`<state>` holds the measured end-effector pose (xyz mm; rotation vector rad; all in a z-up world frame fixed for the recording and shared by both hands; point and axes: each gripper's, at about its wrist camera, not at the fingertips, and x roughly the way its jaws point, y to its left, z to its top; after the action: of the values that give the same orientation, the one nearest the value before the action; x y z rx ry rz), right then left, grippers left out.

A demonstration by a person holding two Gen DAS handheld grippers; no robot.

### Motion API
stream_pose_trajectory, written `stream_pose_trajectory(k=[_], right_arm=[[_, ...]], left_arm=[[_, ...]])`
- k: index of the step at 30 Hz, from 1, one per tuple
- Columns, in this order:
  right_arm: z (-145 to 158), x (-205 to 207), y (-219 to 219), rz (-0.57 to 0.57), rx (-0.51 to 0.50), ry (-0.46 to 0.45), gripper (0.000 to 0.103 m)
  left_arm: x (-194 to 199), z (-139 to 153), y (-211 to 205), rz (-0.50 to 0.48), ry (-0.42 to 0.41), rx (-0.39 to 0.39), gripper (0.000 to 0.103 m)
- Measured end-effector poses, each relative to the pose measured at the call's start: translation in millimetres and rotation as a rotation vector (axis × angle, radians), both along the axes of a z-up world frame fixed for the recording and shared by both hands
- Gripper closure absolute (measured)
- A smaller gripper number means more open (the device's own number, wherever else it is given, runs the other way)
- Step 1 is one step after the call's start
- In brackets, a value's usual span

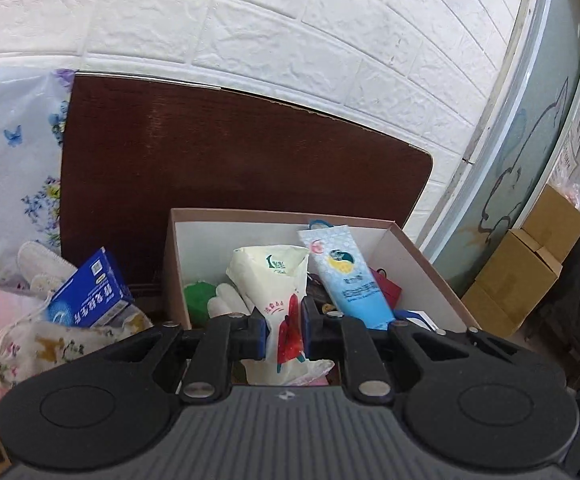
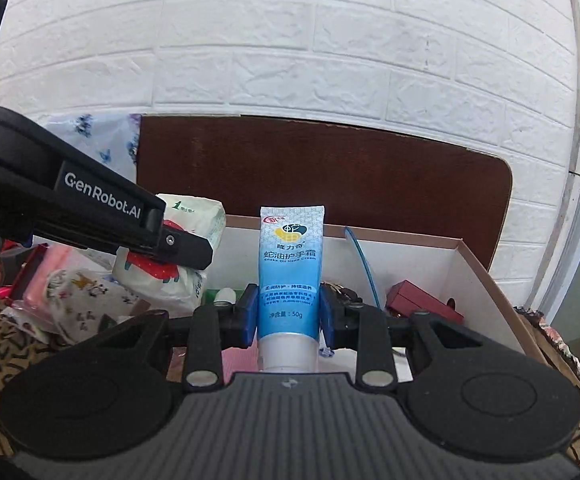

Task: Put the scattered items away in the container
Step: 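Carry both items over the cardboard box and open both tools to drop them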

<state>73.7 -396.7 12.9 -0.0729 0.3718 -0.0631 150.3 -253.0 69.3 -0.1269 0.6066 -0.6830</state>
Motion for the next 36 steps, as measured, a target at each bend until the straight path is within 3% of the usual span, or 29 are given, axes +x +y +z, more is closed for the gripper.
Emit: stream_pose_trajectory(k=[1,3,4,5,6,8,12,18,36], right_arm=[[-0.5,6.6,0.6,0.001,-0.003,0.008,0.072],[-5.3,20.2,0.0,0.009,-0.016,0.025,0.071],[-8.1,25.8,0.6,0.017,-0.033,0.043,0.069],[-10.7,29.3,2.9,0.024,-0.055,0.060,0.063],[-12.3,29.1,6.1,0.024,-0.086,0.063,0.054],[-12.7,23.2,11.5,0.014,-0.146,0.027,0.044],[-10.3,13.2,13.7,-0.024,-0.157,0.001,0.017],[-4.2,-0.6,16.5,-0.031,-0.118,-0.010,0.009],[8.0,-32.3,34.7,-0.007,-0.076,-0.004,0.006]], left_arm=[[2.8,-1.2,-2.0,-0.002,-0.007,0.001,0.081],[6.8,-2.5,-5.2,-0.013,-0.015,0.007,0.056],[7.5,-3.1,-5.6,-0.018,-0.009,0.014,0.029],[6.5,-3.6,-4.7,-0.017,-0.009,0.017,0.012],[3.7,-3.6,-2.4,-0.015,-0.029,0.011,0.009],[-1.7,-2.7,1.5,-0.021,-0.072,0.002,0.007],[-4.4,-5.6,5.5,-0.012,-0.045,0.012,0.004],[-10.8,-10.9,10.4,0.017,-0.019,0.020,0.004],[-63.2,1.5,22.4,-0.007,-0.076,0.047,0.004]])
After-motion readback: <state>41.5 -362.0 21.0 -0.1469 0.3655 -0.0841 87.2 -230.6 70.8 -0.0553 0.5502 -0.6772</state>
